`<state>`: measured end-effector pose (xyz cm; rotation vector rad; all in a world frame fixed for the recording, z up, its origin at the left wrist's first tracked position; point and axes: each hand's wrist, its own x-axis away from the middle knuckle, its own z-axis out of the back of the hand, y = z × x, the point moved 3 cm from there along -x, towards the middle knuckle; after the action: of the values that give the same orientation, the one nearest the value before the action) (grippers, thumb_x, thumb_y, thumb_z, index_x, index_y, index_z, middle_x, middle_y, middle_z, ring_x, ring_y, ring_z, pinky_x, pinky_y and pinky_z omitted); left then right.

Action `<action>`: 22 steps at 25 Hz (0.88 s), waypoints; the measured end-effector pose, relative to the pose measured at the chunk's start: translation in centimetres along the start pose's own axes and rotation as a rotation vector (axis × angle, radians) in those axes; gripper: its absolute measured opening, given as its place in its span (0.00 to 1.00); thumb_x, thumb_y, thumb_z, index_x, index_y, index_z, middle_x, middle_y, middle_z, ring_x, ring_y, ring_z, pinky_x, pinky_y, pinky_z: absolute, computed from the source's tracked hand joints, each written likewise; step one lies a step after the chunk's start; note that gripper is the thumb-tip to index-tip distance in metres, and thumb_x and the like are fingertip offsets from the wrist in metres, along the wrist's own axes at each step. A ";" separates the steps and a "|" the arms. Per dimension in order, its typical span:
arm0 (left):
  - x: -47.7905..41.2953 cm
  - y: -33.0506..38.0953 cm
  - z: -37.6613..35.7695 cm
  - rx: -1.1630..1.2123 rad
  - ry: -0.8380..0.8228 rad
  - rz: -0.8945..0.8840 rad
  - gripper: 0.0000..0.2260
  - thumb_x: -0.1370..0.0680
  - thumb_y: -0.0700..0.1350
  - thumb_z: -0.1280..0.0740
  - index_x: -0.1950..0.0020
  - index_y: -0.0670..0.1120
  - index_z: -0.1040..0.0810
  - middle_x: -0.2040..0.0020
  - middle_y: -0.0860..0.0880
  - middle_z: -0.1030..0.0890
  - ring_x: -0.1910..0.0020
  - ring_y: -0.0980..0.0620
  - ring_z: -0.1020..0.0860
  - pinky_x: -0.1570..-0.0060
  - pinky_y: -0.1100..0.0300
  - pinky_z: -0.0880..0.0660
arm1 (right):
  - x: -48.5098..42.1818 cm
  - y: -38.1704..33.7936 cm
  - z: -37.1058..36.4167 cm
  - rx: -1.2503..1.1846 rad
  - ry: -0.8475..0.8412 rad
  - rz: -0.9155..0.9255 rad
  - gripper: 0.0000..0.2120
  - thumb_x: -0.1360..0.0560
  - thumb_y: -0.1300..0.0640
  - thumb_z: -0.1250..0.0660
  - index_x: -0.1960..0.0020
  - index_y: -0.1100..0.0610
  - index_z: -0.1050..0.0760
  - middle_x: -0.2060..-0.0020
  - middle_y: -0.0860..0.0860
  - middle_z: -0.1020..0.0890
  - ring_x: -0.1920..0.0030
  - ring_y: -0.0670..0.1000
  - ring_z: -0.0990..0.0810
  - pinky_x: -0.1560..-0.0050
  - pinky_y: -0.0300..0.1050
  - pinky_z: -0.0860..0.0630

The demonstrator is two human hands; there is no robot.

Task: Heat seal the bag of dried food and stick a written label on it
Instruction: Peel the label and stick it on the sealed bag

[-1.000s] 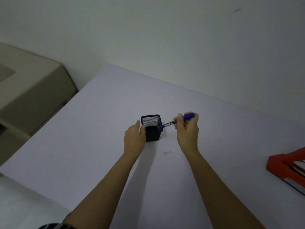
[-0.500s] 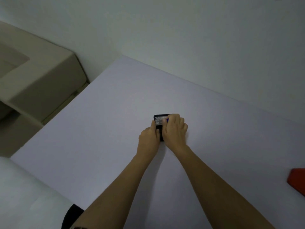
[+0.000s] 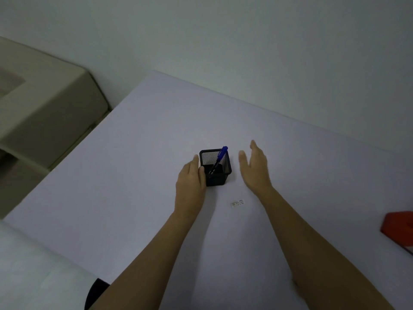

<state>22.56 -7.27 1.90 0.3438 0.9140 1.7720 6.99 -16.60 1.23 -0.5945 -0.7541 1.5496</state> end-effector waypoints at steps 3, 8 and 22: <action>3.0 -0.1 -1.3 -0.007 0.008 -0.233 0.14 0.22 0.44 0.41 0.45 0.37 0.22 0.53 0.41 0.19 0.54 0.47 0.21 0.52 0.64 0.28 | 2.8 5.6 1.7 0.092 0.119 -0.010 0.14 0.23 0.60 0.40 0.38 0.62 0.29 0.45 0.61 0.24 0.44 0.59 0.24 0.45 0.46 0.30; 6.1 -1.2 -7.0 -0.025 -0.342 -0.163 0.13 0.27 0.42 0.34 0.46 0.36 0.20 0.58 0.39 0.20 0.62 0.42 0.20 0.62 0.54 0.21 | 7.1 9.8 -0.7 0.230 -0.134 0.029 0.17 0.25 0.57 0.34 0.37 0.59 0.27 0.48 0.57 0.25 0.49 0.55 0.25 0.51 0.42 0.30; 5.5 -1.8 -10.0 -0.054 -0.381 -0.160 0.06 0.27 0.38 0.31 0.52 0.37 0.19 0.55 0.40 0.21 0.56 0.44 0.23 0.58 0.59 0.28 | 8.6 10.3 -1.6 0.246 -0.048 0.168 0.12 0.28 0.56 0.31 0.45 0.58 0.22 0.51 0.56 0.23 0.51 0.54 0.25 0.52 0.50 0.24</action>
<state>15.37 -6.27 -7.11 0.5372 0.6032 1.5134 0.44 -8.27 -7.12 -0.4479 -0.5488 1.7850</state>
